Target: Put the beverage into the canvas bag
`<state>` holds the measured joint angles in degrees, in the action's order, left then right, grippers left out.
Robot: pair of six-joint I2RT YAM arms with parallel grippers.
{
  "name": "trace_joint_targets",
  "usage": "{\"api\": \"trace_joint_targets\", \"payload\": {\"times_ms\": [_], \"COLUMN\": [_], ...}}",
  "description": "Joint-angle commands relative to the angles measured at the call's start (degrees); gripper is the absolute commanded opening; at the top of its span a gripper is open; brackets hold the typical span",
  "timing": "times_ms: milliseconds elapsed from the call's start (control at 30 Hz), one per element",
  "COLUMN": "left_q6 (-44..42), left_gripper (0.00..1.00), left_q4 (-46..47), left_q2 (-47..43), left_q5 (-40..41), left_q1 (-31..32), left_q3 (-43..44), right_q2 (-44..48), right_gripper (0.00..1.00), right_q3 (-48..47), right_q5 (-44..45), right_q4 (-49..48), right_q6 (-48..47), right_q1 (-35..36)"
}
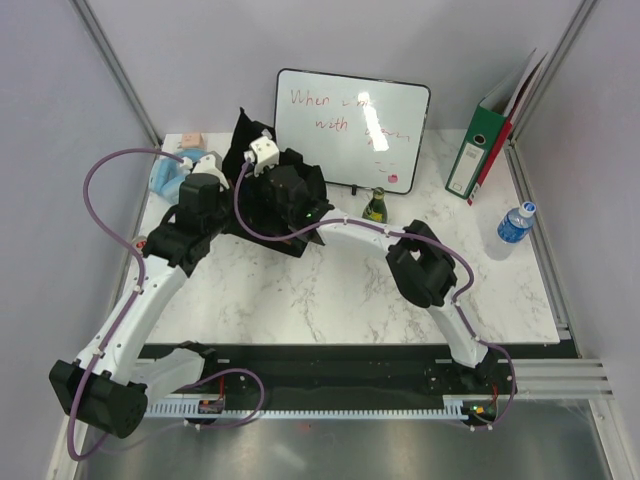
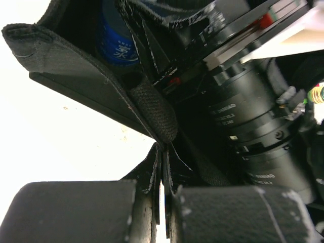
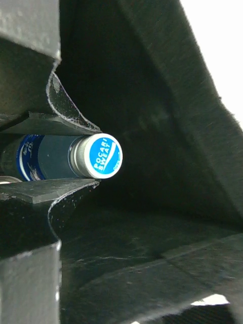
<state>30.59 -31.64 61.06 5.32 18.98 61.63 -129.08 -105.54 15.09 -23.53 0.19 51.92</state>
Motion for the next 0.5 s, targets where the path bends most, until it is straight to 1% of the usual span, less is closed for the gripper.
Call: {"api": "trace_joint_targets", "payload": {"times_ms": [0, 67, 100, 267, 367, 467], "left_q6": [0.4, 0.4, 0.4, 0.5, 0.4, 0.3], "left_gripper": [0.02, 0.02, 0.02, 0.02, 0.02, 0.02], "left_q4": [0.4, 0.4, 0.4, 0.4, 0.4, 0.4], "left_q2": [-1.9, -1.9, -1.9, -2.0, -1.9, -1.9], "left_q5": [-1.0, -0.9, -0.9, -0.9, -0.9, -0.9], "left_q1": [0.0, -0.1, 0.0, 0.0, 0.0, 0.0], "left_q3": [0.6, 0.7, 0.6, 0.3, 0.3, 0.2], "right_q2": [3.9, 3.5, 3.0, 2.8, 2.6, 2.6], "right_gripper": [0.13, 0.24, 0.29, 0.34, 0.43, 0.45], "right_q3": [0.6, 0.2, 0.1, -0.2, -0.6, -1.2], "right_q5": [1.3, 2.2, 2.3, 2.7, 2.7, 2.7], "right_q4": [-8.6, -7.8, -7.2, -6.4, -6.0, -5.5], "right_q6": [1.5, 1.4, 1.3, 0.6, 0.6, 0.5], "right_q1": [-0.5, -0.5, -0.4, -0.4, -0.4, -0.4]}}
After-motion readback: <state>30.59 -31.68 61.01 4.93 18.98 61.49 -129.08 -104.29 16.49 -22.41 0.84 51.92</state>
